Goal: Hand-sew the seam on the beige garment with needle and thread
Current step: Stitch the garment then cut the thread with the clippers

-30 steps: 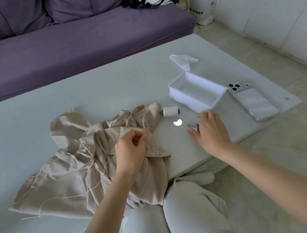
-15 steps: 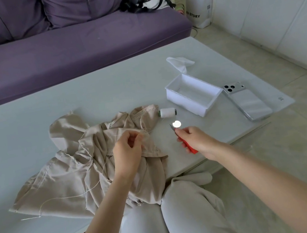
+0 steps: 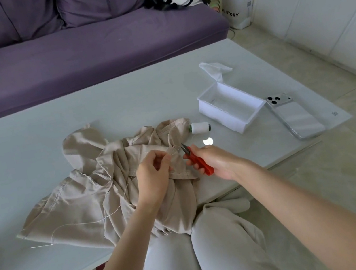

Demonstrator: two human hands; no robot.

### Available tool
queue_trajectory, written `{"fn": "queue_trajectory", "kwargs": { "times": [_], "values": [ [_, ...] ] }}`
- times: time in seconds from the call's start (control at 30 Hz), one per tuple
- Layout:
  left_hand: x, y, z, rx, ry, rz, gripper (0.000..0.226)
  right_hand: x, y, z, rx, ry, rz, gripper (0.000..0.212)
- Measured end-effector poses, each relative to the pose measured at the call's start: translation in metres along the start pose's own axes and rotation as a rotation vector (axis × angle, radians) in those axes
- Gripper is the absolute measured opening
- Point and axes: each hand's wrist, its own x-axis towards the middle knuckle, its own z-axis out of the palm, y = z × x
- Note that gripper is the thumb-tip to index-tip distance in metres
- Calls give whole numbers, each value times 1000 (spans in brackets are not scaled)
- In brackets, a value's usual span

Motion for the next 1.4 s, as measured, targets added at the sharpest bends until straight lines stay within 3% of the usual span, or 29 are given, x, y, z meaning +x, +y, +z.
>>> {"fn": "queue_trajectory", "kwargs": {
  "times": [1.17,1.27,1.4],
  "values": [
    [0,-6,-2,33,-24,-39,11,12,8,-5,-123,0,-81,39],
    [0,-3,-4,6,10,-47,12,12,10,-7,-221,54,-129,37],
    [2,-1,-8,-38,47,-53,12,11,21,-19,-492,242,-334,29]
  ]
}}
